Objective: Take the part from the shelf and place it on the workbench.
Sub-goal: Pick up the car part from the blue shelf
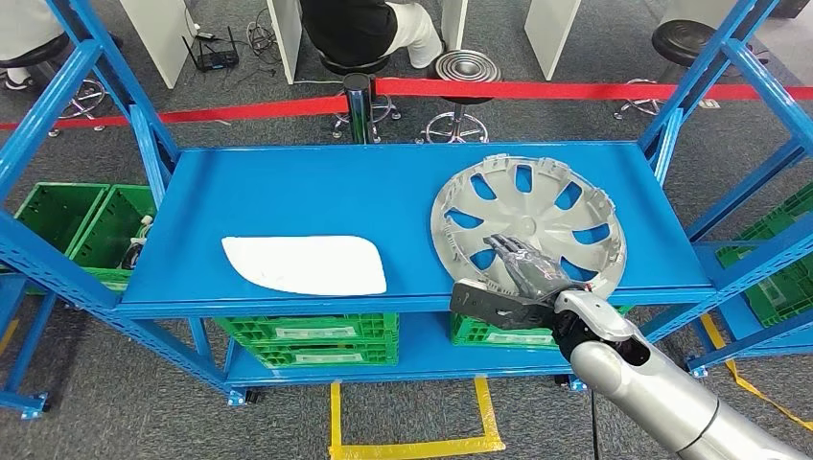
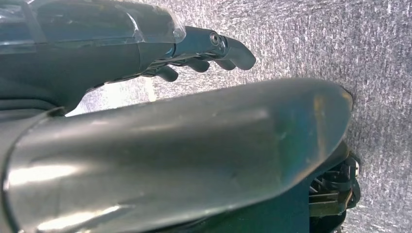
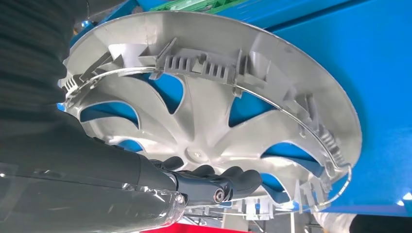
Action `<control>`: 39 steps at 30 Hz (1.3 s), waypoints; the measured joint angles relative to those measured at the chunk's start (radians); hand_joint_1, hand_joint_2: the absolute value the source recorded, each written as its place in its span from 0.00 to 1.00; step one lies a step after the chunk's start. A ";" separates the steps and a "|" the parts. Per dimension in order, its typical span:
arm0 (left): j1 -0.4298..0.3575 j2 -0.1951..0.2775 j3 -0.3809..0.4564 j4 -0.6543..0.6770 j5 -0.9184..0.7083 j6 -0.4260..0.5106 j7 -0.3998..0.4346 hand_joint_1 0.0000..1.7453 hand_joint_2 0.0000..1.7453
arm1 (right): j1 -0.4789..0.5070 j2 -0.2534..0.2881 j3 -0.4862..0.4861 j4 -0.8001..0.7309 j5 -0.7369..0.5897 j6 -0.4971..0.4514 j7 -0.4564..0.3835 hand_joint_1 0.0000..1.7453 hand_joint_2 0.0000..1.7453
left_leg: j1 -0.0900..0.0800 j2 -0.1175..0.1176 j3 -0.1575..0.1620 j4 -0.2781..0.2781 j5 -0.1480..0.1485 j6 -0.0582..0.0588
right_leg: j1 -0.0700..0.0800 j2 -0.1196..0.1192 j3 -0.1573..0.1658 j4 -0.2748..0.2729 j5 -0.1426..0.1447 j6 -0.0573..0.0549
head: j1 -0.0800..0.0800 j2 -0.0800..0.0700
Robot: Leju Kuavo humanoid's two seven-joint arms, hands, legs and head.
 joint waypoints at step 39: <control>0.000 0.000 -0.050 0.000 0.011 -0.001 0.002 0.00 0.00 | 0.001 0.015 0.038 0.155 0.024 -0.003 -0.007 0.00 1.00 | 0.000 -0.004 0.000 0.000 0.000 0.000 | 0.000 0.000 0.000 0.000 0.000 0.000 | 0.000 0.000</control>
